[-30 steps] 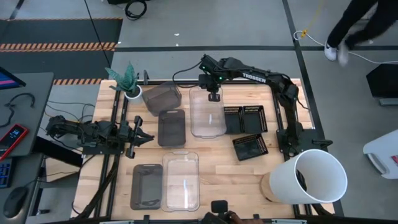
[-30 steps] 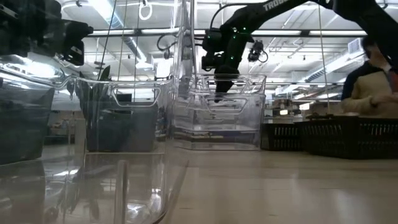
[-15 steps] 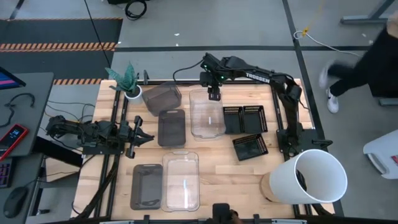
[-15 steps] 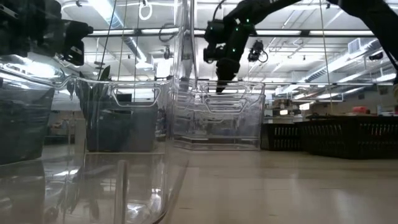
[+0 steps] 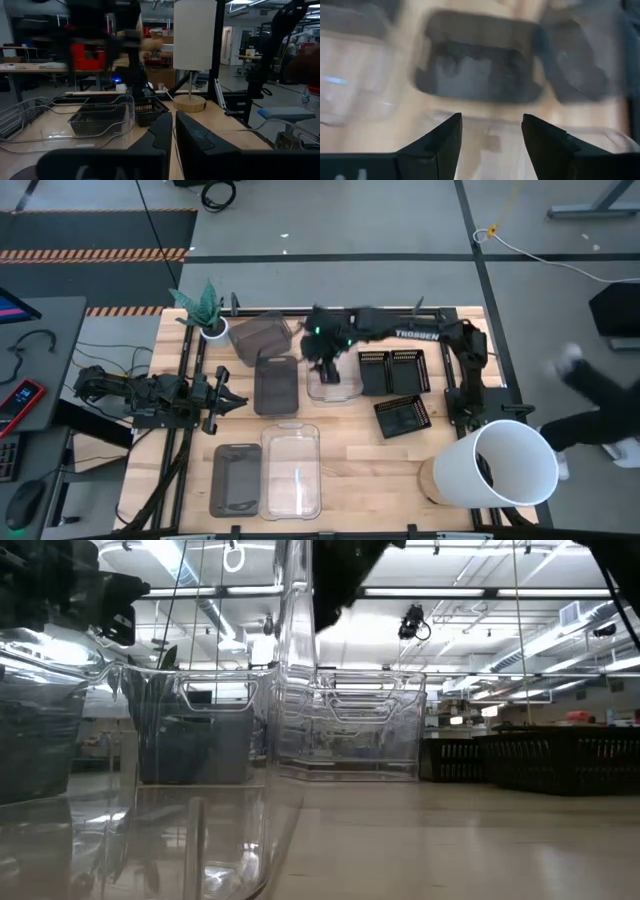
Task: Stack baskets by color
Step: Stack the transparent bin on the transparent bin
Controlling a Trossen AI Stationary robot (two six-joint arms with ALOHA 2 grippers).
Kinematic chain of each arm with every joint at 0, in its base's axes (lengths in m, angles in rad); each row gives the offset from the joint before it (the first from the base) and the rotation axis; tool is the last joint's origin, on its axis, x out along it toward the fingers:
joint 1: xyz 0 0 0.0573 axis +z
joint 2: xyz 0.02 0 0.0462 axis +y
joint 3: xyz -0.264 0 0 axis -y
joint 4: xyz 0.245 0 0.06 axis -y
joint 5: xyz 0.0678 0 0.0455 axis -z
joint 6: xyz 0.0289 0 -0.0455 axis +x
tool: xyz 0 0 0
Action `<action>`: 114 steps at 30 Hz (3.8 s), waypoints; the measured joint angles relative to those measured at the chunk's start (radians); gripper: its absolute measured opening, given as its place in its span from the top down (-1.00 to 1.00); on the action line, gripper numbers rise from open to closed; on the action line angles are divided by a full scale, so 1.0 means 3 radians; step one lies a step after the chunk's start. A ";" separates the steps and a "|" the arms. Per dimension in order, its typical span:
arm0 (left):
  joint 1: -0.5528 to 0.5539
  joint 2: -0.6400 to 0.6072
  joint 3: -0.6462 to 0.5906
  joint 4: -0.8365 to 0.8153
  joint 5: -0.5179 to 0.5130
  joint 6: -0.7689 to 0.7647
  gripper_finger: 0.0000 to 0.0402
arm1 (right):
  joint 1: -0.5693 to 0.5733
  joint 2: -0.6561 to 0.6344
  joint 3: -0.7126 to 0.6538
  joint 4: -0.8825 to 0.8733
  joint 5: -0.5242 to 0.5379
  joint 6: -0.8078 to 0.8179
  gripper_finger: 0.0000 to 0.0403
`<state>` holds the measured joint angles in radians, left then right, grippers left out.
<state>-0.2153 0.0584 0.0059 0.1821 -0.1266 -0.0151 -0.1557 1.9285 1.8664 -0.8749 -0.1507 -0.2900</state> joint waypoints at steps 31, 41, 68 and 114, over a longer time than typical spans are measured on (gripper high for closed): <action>-0.0001 0.0001 0.0000 0.0001 0.0001 0.0000 0.83 | 0.1148 0.0303 -0.0826 0.1767 0.0936 0.1331 0.01; 0.0000 0.0001 0.0001 0.0002 0.0001 0.0000 0.86 | 0.1169 0.0500 -0.0829 0.1814 0.1133 0.1212 0.01; 0.0000 0.0001 0.0001 0.0003 0.0001 0.0000 0.84 | 0.1163 0.0487 -0.1054 0.1769 0.1157 0.1421 0.83; -0.0001 -0.0001 0.0001 0.0002 0.0001 0.0000 0.85 | 0.1234 -0.0245 0.0506 -0.0465 0.1459 0.1111 0.99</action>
<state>-0.2157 0.0582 0.0063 0.1825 -0.1265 -0.0151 0.2146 1.8552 2.0182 -1.0145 0.2870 0.0432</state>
